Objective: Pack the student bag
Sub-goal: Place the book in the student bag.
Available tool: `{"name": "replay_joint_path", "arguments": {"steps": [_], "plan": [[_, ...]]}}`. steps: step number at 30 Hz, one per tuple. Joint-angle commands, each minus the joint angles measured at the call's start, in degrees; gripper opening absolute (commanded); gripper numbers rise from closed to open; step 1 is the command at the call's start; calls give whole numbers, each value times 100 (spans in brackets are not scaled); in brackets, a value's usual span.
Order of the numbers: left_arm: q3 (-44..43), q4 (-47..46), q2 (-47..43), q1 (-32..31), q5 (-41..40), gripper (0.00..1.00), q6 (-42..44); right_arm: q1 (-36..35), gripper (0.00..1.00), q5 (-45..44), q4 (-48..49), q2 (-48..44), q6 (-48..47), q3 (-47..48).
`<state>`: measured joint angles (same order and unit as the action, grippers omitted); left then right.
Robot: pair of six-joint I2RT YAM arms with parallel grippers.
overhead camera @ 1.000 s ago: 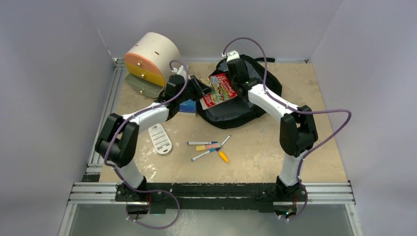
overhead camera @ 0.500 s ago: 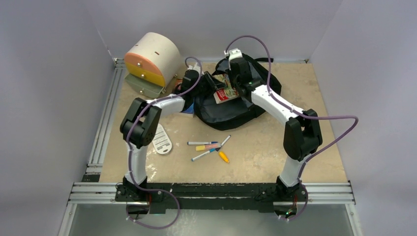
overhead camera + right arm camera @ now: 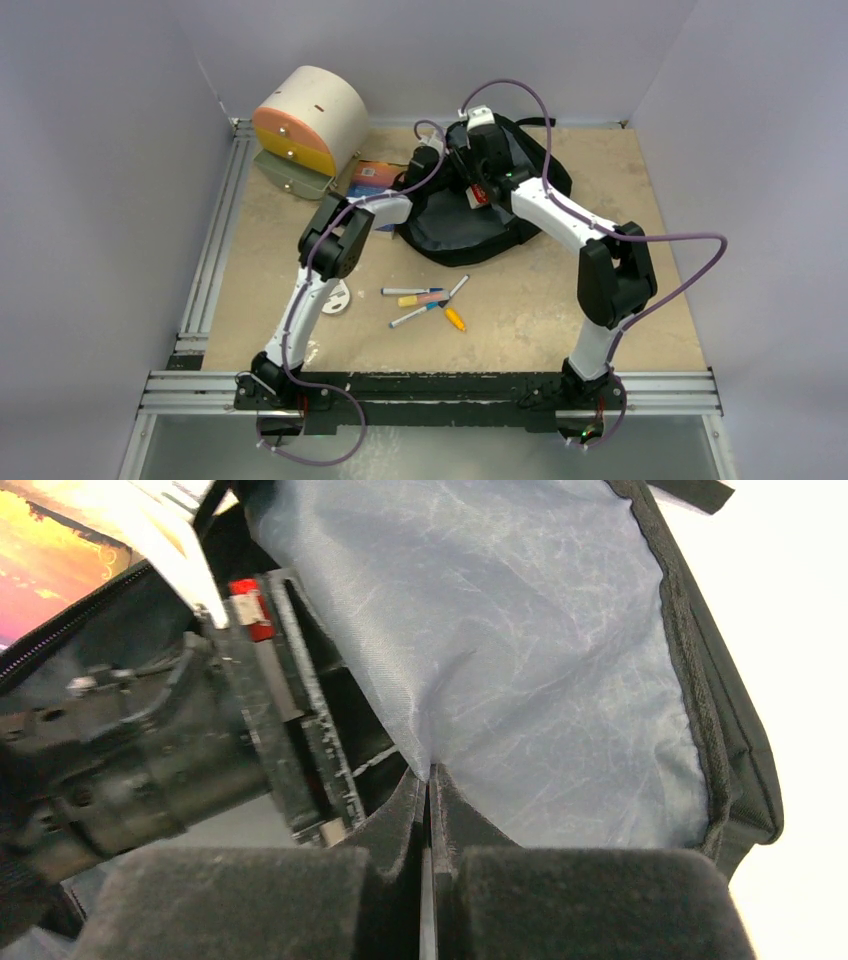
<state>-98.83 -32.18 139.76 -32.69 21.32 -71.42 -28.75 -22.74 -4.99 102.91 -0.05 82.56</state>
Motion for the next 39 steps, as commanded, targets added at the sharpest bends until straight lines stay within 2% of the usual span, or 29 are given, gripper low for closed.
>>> {"name": "replay_joint_path", "arguments": {"steps": [1,3,4,7,10,12,16,26,28,31,39], "plan": [[-961,-352,426,-114,-5,0,-102,-60,0,99,473,-463,285,-30],[-1175,-288,610,-128,118,1,-193,-60,0,29,473,-488,295,-102],[-1204,-288,662,-132,152,5,-219,-54,0,-26,576,-503,311,-146],[-1156,-113,627,-139,137,27,-153,-24,0,-164,667,-524,418,-232],[-1077,285,448,-141,72,57,117,39,0,-195,690,-550,508,-277],[-1002,675,264,-137,-52,62,328,89,0,-216,693,-568,539,-301],[-849,1330,-109,-86,-196,67,632,187,0,-256,703,-588,521,-354],[-1218,4304,-789,-75,-1108,73,1748,403,0,-192,772,-512,522,-407],[-1244,4658,-900,-70,-1206,73,1961,414,0,-200,772,-481,524,-391],[-1006,4921,-1191,-67,-1330,74,2232,432,0,-234,773,-452,508,-381],[-114,4874,-2541,-77,-1428,76,3024,586,0,-481,780,-428,440,-452]]}}
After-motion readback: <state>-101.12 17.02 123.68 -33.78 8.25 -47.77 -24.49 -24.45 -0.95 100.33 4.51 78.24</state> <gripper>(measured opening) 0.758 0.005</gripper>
